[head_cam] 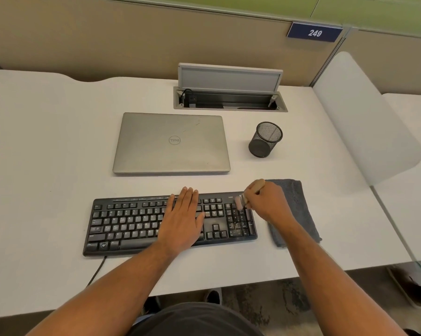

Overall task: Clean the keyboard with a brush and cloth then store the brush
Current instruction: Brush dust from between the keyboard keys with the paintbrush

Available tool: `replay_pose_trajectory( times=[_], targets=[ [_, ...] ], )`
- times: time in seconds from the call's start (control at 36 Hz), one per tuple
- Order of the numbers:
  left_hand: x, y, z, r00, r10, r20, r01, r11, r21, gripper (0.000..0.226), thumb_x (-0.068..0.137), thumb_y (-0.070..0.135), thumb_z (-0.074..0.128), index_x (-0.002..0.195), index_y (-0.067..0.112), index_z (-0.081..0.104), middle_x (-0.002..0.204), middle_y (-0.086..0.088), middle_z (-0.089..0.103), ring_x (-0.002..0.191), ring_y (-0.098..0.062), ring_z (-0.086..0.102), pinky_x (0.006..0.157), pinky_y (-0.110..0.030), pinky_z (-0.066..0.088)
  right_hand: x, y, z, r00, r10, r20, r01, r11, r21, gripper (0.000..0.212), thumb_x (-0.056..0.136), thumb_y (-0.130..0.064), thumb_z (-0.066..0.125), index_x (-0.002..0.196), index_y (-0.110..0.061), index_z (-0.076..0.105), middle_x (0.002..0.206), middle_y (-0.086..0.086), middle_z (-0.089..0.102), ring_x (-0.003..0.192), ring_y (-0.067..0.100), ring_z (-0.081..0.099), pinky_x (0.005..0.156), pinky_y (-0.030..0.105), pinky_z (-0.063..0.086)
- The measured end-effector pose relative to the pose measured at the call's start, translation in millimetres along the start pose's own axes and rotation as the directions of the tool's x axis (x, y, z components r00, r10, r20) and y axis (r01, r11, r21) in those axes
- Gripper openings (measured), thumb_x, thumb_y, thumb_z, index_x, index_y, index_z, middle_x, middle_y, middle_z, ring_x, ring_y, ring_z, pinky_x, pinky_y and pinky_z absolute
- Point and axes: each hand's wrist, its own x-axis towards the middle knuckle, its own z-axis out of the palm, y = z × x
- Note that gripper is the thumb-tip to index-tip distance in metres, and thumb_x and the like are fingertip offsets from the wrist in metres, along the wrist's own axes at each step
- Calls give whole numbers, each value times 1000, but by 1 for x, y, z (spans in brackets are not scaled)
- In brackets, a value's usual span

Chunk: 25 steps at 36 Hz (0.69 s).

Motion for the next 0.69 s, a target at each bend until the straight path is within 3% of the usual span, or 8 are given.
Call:
replay_pose_trajectory(
  times=[0.08,0.22,0.28,0.44,0.61,0.69],
  targets=[
    [0,0,1,1000,-1,-1,1,1000,-4,71,104,53,18,162,12,18,169,-8,21,157,-23,11,127,-51,9,-4,-3,7,998,-30,-61,34,997,63,24,98,-24,56,83,-18,74,77,-10,74,77,6,69,65,19,52],
    [0,0,0,1000,-1,5,1,1000,4,72,104,53,16,162,12,18,169,-9,21,157,-23,12,127,-52,12,0,1,5,996,26,83,-18,996,-87,29,94,-18,54,75,-5,73,64,3,74,66,18,74,71,39,63],
    [0,0,1,1000,0,3,-1,1000,6,72,103,53,15,162,11,19,168,-9,22,157,-23,12,127,-52,13,3,0,0,990,52,134,-35,992,-123,30,90,-17,55,75,0,74,61,5,73,63,19,74,71,41,64],
    [0,0,0,1000,0,5,0,1000,6,72,103,53,16,163,12,17,169,-8,20,157,-23,10,127,-51,11,-3,-4,6,1000,-1,-22,2,998,58,23,98,-26,58,82,-20,73,76,-6,75,79,10,72,77,33,60],
    [0,0,-1,1000,1,27,-2,1000,9,71,105,53,16,163,13,9,171,-7,12,158,-22,3,128,-50,5,0,0,1,989,57,139,-49,997,-63,27,91,-18,56,75,-7,74,63,2,74,65,17,75,74,44,65],
    [0,0,-1,1000,3,18,-3,1000,7,71,104,53,16,163,13,11,170,-8,14,158,-22,5,128,-50,6,2,1,-6,999,40,34,-40,999,-2,29,93,-18,55,75,-7,74,65,-2,74,66,14,75,75,44,64]
  ],
)
